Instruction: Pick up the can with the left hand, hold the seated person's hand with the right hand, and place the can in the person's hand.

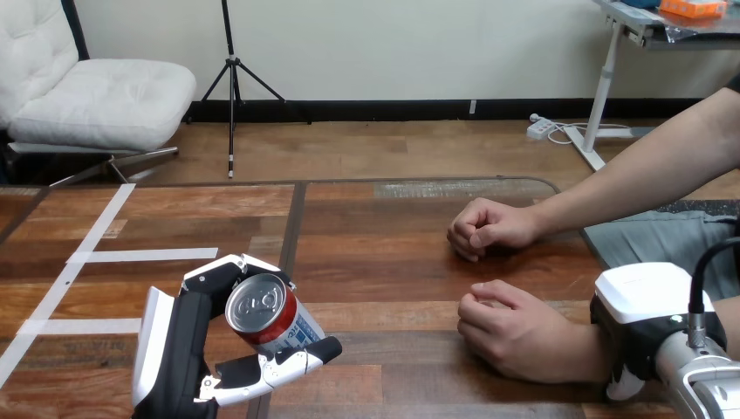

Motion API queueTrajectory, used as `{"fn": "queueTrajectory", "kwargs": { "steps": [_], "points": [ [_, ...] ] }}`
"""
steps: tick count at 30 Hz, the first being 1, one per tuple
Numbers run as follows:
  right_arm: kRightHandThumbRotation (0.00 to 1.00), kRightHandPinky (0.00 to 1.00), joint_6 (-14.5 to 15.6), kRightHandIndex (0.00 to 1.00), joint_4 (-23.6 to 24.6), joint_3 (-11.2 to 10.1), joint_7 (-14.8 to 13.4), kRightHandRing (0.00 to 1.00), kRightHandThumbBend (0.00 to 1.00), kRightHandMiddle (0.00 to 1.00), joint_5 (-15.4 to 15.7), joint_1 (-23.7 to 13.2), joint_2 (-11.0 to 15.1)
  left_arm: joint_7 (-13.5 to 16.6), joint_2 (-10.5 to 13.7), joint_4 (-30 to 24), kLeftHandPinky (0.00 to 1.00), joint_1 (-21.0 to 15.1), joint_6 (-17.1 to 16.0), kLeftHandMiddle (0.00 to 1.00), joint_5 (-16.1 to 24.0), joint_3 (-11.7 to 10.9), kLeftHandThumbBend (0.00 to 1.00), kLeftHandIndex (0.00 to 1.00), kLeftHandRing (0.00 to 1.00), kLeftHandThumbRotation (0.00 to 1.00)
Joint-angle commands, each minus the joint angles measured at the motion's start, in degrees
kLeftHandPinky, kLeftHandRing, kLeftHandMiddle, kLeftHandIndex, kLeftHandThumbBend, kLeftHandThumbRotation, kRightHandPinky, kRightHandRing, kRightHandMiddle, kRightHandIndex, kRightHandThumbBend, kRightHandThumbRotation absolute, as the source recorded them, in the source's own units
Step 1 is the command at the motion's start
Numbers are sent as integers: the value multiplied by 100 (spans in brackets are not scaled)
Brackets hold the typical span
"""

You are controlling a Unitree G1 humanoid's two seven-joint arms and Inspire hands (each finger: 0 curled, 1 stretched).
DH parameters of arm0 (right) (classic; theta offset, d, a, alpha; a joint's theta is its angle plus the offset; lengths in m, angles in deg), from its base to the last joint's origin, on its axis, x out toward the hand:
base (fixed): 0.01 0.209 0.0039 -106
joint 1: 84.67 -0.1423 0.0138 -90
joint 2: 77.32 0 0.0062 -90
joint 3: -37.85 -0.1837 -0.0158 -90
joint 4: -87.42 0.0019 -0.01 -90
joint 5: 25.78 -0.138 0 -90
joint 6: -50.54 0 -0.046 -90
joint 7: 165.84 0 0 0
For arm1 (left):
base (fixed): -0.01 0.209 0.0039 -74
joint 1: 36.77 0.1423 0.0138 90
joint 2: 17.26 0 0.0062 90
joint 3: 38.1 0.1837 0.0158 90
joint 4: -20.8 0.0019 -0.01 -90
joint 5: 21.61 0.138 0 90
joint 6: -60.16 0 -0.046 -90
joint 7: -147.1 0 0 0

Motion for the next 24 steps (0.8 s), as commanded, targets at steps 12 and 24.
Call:
{"fn": "queueTrajectory", "kwargs": {
  "steps": [12, 24],
  "points": [
    [0, 10, -148, 49, 248, -329, -1013, 18, 73, 29, -730, -44, 102, 25, -16, -283, 32, -240, -62, 41, -47, -75, 78, 42, 37, 0],
    [0, 9, -161, 44, 508, -420, -1216, 17, 77, 27, -1039, 17, 179, 37, -24, -251, 33, -279, -59, 41, -30, -70, 78, 42, 38, 0]
  ]
}}
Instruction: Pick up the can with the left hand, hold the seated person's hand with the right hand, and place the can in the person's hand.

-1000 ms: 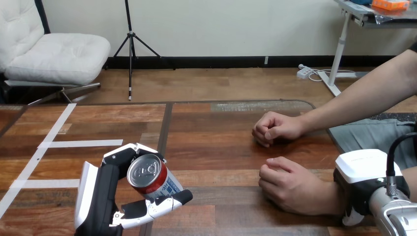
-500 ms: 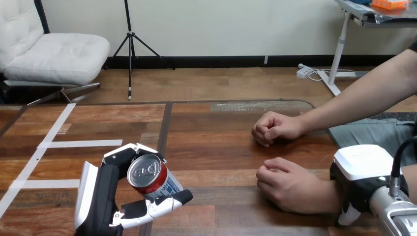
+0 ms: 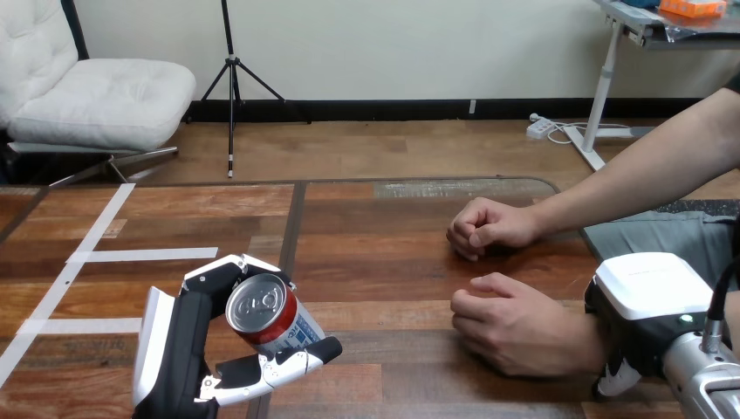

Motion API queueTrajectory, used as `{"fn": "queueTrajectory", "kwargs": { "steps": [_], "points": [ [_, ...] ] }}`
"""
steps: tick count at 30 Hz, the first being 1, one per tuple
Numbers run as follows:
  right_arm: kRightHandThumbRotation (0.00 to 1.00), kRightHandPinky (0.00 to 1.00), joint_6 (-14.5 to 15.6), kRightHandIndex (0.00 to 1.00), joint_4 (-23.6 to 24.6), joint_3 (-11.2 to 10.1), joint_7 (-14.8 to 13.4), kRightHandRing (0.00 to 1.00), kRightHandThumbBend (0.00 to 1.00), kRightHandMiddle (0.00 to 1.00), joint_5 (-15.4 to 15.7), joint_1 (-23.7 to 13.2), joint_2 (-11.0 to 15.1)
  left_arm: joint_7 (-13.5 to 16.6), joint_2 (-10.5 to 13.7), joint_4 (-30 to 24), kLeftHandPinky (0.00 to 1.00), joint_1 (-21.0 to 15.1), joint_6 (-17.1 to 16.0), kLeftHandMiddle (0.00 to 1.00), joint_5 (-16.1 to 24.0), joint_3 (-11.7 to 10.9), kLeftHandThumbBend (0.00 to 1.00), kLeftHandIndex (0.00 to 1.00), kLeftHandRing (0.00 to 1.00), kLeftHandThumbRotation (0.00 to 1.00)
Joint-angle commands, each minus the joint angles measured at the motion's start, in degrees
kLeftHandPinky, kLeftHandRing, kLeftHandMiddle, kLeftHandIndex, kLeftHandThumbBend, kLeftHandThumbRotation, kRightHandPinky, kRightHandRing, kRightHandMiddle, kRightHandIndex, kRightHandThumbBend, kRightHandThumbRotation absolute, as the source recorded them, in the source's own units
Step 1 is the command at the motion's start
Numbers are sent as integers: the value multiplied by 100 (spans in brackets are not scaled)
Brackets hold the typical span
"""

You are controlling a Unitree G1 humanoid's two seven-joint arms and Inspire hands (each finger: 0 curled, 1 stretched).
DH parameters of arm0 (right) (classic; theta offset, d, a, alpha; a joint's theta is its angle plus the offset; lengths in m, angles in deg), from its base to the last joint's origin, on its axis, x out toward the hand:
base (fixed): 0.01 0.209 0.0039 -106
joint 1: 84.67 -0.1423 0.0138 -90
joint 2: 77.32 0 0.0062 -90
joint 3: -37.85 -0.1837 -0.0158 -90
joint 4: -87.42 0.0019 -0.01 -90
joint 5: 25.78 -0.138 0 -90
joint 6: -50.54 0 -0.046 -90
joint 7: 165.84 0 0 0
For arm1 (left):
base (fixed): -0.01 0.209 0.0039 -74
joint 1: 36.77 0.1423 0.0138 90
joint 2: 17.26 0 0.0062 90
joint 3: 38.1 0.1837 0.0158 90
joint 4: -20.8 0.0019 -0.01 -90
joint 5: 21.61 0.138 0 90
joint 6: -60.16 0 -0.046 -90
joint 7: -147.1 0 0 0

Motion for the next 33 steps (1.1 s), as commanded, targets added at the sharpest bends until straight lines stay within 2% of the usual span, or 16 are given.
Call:
{"fn": "queueTrajectory", "kwargs": {
  "steps": [1, 15, 19, 27, 33],
  "points": [
    [0, 9, 65, 44, 506, -299, -212, 17, 77, 27, -252, -197, 5, 39, -24, -239, 33, -285, -84, 41, -43, -69, 78, 42, 38, 0],
    [0, 9, 41, 46, 750, -407, -285, 17, 87, 27, -376, -183, 0, 52, -51, -204, 33, -339, -64, 41, -15, -47, 78, 42, 38, 0],
    [0, 10, 100, 48, 819, -403, -157, 18, 88, 28, -363, -216, 7, 60, -50, -186, 33, -362, -79, 42, 14, -40, 78, 42, 38, 0],
    [0, 11, 107, 48, 942, -425, -83, 19, 88, 30, -444, -231, 47, 75, -53, -166, 34, -411, -84, 42, 75, -32, 78, 42, 38, 0],
    [0, 12, 195, 48, 1136, -430, 109, 20, 87, 30, -429, -282, 42, 27, -67, -164, 33, -469, -58, 42, 21, -1, 78, 42, 38, 0]
  ]
}}
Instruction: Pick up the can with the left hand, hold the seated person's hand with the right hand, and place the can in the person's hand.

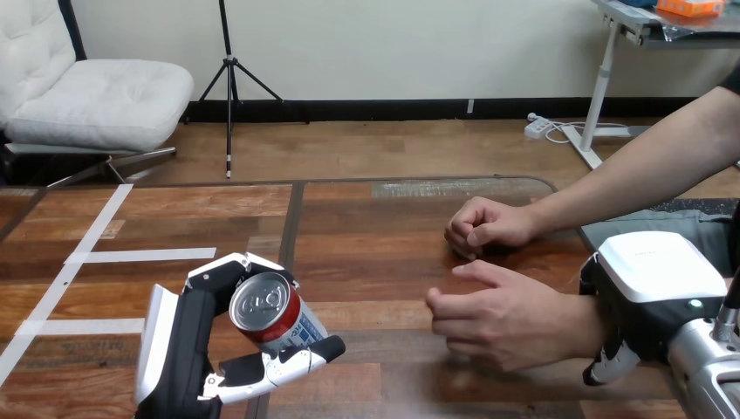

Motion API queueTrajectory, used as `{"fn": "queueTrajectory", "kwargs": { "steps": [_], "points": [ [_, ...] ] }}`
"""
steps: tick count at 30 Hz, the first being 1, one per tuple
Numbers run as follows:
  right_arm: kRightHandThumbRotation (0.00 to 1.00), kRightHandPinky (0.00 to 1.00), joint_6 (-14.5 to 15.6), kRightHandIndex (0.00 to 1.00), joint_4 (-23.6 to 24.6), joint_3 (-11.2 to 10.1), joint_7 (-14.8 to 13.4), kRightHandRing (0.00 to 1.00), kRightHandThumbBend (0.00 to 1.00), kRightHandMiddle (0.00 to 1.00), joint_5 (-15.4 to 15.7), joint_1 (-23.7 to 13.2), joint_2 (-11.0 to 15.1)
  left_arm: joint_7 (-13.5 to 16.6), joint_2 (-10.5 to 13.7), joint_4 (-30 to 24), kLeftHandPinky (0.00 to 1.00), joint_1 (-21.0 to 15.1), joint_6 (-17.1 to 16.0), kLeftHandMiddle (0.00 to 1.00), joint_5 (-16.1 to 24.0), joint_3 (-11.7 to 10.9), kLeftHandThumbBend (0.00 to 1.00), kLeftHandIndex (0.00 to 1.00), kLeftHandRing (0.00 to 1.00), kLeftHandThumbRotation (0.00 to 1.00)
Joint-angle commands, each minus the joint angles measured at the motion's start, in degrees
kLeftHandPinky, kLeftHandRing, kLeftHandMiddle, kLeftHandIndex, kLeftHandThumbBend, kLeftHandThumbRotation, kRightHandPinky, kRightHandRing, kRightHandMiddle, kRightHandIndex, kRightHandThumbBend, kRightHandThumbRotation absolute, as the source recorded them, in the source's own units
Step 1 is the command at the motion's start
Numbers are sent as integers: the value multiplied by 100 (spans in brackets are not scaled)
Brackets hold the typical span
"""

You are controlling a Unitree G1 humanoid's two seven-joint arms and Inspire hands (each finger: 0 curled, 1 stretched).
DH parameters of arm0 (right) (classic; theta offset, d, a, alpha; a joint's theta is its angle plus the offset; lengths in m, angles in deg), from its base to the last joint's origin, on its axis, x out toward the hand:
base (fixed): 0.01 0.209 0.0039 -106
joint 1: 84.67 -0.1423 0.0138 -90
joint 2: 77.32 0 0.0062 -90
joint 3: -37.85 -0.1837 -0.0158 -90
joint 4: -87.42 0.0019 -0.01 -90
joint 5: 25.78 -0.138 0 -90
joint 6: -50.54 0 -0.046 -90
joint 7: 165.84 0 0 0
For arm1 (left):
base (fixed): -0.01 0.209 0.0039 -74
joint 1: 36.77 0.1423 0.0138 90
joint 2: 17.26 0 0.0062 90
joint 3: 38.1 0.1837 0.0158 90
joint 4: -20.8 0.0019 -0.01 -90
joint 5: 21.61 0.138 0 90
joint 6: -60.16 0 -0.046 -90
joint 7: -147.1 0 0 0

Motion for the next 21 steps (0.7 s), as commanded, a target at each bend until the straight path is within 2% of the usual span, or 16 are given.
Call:
{"fn": "queueTrajectory", "kwargs": {
  "steps": [1, 9, 13, 18, 21],
  "points": [
    [0, 12, 94, 48, 547, -245, 72, 20, 87, 30, -99, -371, 45, -4, -37, -156, 33, -458, -69, 42, -74, 2, 78, 42, 38, 0],
    [0, 12, 103, 49, 745, -273, 230, 20, 88, 30, -93, -447, 71, -179, -28, -137, 32, -689, 41, 41, -222, 70, 78, 42, 37, 0],
    [0, 12, 15, 50, 832, -319, 121, 20, 90, 30, -146, -468, 66, -356, -22, -116, 31, -913, 176, 41, -352, 105, 79, 42, 36, 0],
    [0, 12, 12, 51, 949, -341, 200, 20, 91, 30, -135, -515, 66, -635, -44, -63, 32, -1192, 361, 41, -654, 150, 79, 42, 37, 0],
    [0, 13, 39, 51, 1049, -362, 286, 20, 91, 30, -161, -551, 46, -738, -45, -2, 33, -1413, 455, 41, -693, 156, 80, 41, 37, 0]
  ]
}}
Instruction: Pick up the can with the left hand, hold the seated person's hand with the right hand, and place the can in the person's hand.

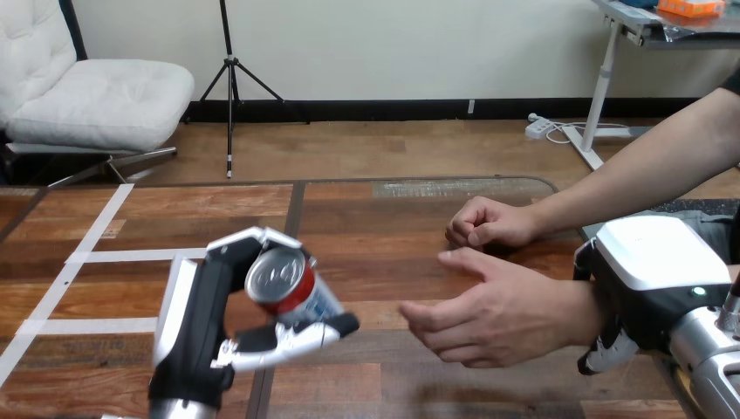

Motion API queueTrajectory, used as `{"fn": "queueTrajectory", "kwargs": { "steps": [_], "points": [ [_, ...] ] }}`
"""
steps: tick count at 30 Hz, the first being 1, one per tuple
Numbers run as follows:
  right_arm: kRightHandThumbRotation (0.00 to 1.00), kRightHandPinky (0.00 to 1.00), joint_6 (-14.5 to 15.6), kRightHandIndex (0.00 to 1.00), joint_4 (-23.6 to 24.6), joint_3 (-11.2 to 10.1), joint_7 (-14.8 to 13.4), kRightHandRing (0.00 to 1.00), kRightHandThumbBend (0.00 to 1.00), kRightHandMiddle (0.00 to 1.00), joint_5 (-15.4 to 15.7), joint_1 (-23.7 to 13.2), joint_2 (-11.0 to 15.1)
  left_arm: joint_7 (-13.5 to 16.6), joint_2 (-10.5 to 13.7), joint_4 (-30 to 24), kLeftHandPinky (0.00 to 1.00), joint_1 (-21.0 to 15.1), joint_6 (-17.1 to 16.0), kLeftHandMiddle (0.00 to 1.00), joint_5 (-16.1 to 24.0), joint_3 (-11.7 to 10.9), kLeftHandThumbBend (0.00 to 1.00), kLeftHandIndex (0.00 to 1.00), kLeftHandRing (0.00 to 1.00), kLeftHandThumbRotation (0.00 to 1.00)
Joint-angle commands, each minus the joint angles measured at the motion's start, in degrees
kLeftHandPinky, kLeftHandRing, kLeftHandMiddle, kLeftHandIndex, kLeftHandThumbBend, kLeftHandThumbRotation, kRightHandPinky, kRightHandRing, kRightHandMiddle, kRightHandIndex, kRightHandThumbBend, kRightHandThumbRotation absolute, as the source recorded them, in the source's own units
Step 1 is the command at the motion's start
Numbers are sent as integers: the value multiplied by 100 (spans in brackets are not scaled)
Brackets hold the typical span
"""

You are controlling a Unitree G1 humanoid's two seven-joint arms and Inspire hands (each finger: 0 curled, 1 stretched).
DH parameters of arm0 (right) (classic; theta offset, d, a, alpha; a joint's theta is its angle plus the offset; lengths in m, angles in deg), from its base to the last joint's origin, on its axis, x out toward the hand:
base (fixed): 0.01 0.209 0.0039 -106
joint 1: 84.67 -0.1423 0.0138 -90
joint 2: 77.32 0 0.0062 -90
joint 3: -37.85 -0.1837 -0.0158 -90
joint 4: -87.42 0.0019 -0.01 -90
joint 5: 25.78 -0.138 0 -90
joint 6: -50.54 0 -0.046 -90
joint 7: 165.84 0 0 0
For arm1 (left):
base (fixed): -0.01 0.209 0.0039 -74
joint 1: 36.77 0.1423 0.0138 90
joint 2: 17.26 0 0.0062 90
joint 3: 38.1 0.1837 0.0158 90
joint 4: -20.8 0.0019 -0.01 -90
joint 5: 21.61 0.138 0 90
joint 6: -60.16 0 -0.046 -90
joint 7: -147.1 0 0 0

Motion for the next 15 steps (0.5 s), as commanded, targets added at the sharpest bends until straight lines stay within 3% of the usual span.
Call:
{"fn": "queueTrajectory", "kwargs": {
  "steps": [1, 9, 15],
  "points": [
    [0, 13, 34, 51, 607, -244, 56, 20, 91, 30, -75, -562, 46, -203, -39, 24, 33, -980, 93, 41, -281, 82, 80, 41, 37, 0],
    [0, 15, 84, 50, 878, -264, 293, 23, 91, 33, -3, -627, 41, -397, -129, 147, 34, -1531, 428, 42, -341, 120, 79, 41, 39, 0],
    [0, 18, 50, 51, 1037, -284, 283, 25, 92, 36, 18, -623, 14, -539, -250, 302, 34, -1995, 676, 43, -429, 191, 80, 41, 39, 0]
  ]
}}
